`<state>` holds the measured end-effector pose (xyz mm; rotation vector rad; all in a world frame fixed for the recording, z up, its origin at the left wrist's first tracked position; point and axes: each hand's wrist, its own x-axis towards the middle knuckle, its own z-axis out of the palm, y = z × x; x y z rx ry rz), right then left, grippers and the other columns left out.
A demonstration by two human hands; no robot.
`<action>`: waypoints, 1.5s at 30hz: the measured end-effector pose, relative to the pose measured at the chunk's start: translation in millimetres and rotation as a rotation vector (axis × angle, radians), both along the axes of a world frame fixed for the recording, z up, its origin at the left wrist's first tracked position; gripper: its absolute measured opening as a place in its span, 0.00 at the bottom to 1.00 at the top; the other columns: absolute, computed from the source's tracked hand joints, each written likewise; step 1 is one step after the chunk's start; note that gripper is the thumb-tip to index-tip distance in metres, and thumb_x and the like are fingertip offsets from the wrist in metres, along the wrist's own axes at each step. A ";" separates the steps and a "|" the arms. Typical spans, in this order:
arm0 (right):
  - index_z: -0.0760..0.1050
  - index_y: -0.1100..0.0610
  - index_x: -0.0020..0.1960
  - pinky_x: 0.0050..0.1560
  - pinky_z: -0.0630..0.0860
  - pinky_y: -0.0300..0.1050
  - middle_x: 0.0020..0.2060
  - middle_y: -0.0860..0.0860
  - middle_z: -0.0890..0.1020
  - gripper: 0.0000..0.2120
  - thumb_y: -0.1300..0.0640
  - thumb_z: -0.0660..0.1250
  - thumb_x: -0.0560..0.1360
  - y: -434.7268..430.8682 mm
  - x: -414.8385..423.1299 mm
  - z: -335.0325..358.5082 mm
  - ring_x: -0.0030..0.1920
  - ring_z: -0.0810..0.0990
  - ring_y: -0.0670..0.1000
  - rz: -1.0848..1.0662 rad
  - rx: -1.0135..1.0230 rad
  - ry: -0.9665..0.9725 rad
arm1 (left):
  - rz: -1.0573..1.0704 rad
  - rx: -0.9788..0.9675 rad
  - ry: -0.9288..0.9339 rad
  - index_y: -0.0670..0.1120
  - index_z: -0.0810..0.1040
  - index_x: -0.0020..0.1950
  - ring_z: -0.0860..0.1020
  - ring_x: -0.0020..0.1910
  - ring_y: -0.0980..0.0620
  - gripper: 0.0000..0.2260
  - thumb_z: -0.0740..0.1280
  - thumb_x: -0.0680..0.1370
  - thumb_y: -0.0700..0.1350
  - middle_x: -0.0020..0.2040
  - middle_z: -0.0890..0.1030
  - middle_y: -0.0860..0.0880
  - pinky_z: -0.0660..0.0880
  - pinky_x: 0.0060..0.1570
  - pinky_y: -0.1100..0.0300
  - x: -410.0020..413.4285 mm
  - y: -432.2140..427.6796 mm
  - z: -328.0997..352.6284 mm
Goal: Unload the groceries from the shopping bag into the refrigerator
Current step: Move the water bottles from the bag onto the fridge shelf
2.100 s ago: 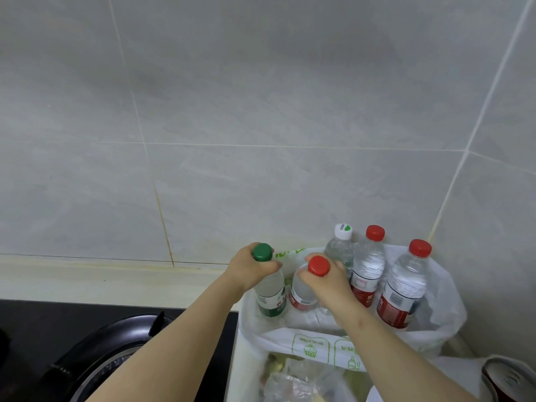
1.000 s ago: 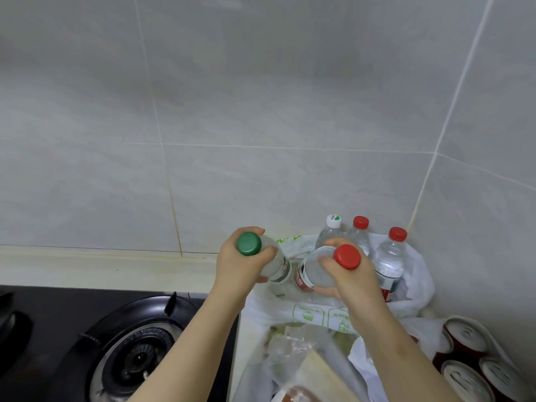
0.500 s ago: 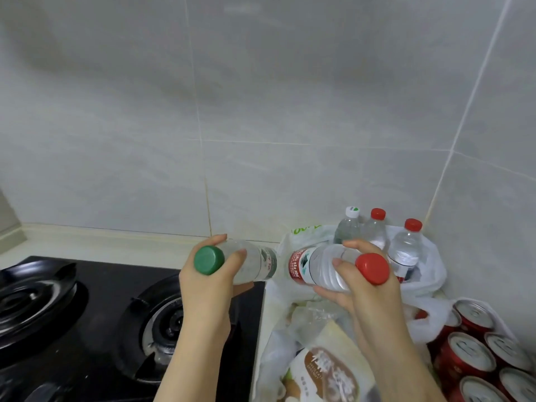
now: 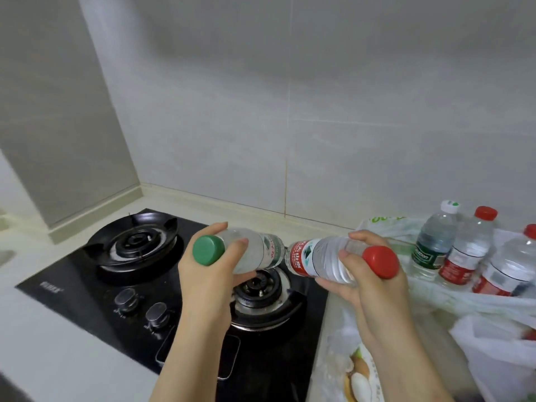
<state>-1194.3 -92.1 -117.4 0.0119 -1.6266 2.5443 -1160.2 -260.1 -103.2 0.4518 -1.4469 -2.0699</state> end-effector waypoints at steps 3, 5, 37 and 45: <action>0.76 0.54 0.45 0.43 0.81 0.59 0.44 0.47 0.77 0.12 0.71 0.65 0.72 -14.0 5.4 1.4 0.48 0.79 0.53 0.085 0.006 -0.009 | 0.088 -0.020 -0.012 0.48 0.78 0.50 0.78 0.52 0.43 0.12 0.70 0.72 0.34 0.54 0.77 0.43 0.81 0.38 0.48 19.3 -9.2 -2.0; 0.76 0.54 0.45 0.44 0.81 0.59 0.45 0.47 0.77 0.12 0.71 0.65 0.72 -21.3 9.9 1.6 0.49 0.79 0.53 0.158 0.017 -0.011 | 0.157 -0.029 -0.021 0.49 0.78 0.50 0.79 0.52 0.43 0.12 0.70 0.72 0.34 0.54 0.78 0.42 0.82 0.38 0.49 34.7 -13.5 -3.3; 0.77 0.48 0.42 0.43 0.82 0.55 0.42 0.52 0.72 0.14 0.68 0.68 0.71 -230.1 426.1 6.9 0.42 0.76 0.51 1.555 0.086 0.231 | 1.481 -0.180 -0.144 0.52 0.78 0.47 0.77 0.43 0.51 0.14 0.71 0.71 0.33 0.42 0.76 0.49 0.80 0.43 0.44 536.6 -57.8 0.7; 0.79 0.46 0.39 0.44 0.82 0.58 0.37 0.53 0.69 0.12 0.62 0.74 0.65 -241.3 604.0 11.3 0.39 0.74 0.51 1.933 0.000 0.291 | 1.829 -0.200 -0.203 0.54 0.80 0.46 0.79 0.46 0.47 0.15 0.76 0.66 0.37 0.45 0.80 0.47 0.81 0.41 0.48 703.9 -20.9 0.5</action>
